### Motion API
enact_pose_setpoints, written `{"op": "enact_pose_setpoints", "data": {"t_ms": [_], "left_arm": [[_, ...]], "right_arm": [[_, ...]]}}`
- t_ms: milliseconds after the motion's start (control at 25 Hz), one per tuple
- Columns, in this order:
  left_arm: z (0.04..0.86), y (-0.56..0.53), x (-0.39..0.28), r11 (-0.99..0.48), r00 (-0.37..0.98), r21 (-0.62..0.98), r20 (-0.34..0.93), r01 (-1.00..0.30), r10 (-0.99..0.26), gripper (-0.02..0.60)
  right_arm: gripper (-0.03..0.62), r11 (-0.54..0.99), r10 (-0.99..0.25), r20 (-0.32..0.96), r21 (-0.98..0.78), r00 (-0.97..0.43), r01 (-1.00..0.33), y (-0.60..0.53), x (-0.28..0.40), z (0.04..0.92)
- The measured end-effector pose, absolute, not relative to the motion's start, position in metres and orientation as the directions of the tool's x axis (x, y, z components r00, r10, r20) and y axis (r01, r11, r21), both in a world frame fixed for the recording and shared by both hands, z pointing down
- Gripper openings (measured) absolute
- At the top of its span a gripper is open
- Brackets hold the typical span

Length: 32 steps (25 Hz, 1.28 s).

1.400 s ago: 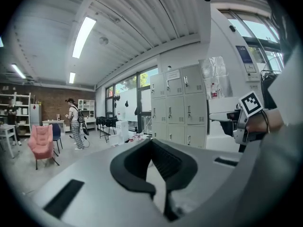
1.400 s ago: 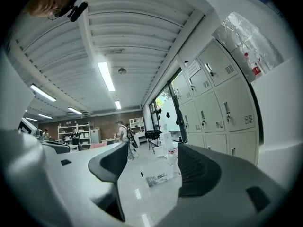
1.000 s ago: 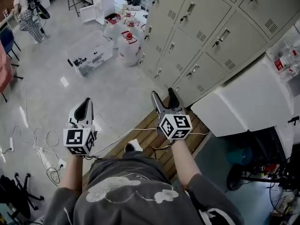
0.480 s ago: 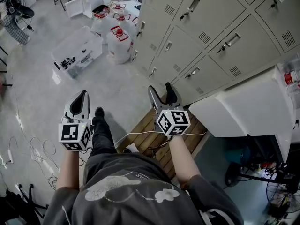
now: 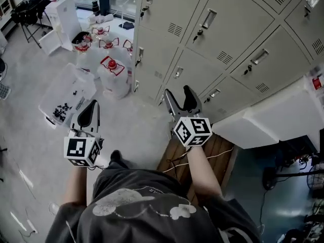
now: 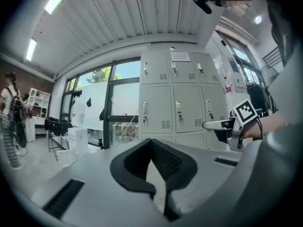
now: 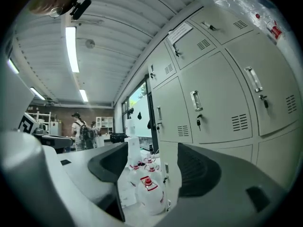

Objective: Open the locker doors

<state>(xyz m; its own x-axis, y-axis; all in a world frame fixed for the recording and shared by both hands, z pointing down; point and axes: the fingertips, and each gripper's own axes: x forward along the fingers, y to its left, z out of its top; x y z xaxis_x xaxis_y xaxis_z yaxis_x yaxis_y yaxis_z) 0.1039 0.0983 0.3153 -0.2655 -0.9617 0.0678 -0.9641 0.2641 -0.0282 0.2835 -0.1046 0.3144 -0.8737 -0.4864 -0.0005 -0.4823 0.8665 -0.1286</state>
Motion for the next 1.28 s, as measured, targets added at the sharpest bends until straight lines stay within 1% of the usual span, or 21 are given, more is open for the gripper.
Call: {"op": "enact_pose_setpoints", "data": {"t_ms": [120, 280, 480, 600, 760, 960, 1120, 1280], "left_arm": [[0.303, 0.054, 0.039, 0.168, -0.171, -0.056, 0.054, -0.984, -0.984, 0.009], [0.283, 0.008, -0.028, 0.097, -0.099, -0.053, 0.037, -0.994, -0.994, 0.009], [0.255, -0.037, -0.079, 0.043, -0.041, -0.062, -0.031, -0.997, -0.999, 0.009], [0.238, -0.056, -0.094, 0.027, -0.021, -0.081, -0.070, -0.996, -0.997, 0.009], [0.215, -0.079, -0.102, 0.033, -0.024, -0.078, -0.110, -0.996, -0.994, 0.009], [0.179, -0.114, -0.095, 0.037, -0.025, -0.081, -0.153, -0.996, -0.988, 0.009], [0.150, -0.149, -0.088, 0.050, -0.031, -0.098, -0.183, -0.994, -0.983, 0.009], [0.119, -0.171, -0.089, 0.048, -0.028, -0.079, -0.230, -0.996, -0.973, 0.009]], "right_arm": [[0.314, 0.834, -0.546, -0.036, -0.122, -0.837, -0.538, -0.133, 0.227, 0.298], [0.314, 0.792, -0.610, -0.081, -0.110, -0.789, -0.601, -0.165, 0.172, 0.271], [0.314, 0.766, -0.642, -0.111, -0.117, -0.759, -0.632, -0.189, 0.128, 0.242], [0.314, 0.773, -0.634, -0.143, -0.069, -0.760, -0.631, -0.201, 0.116, 0.214], [0.314, 0.775, -0.624, -0.211, -0.048, -0.752, -0.630, -0.226, 0.106, 0.174], [0.314, 0.799, -0.582, -0.276, -0.021, -0.765, -0.600, -0.257, 0.095, 0.132], [0.314, 0.816, -0.543, -0.309, 0.029, -0.781, -0.578, -0.280, 0.088, 0.101], [0.314, 0.830, -0.497, -0.338, 0.083, -0.799, -0.552, -0.291, 0.077, 0.071]]}}
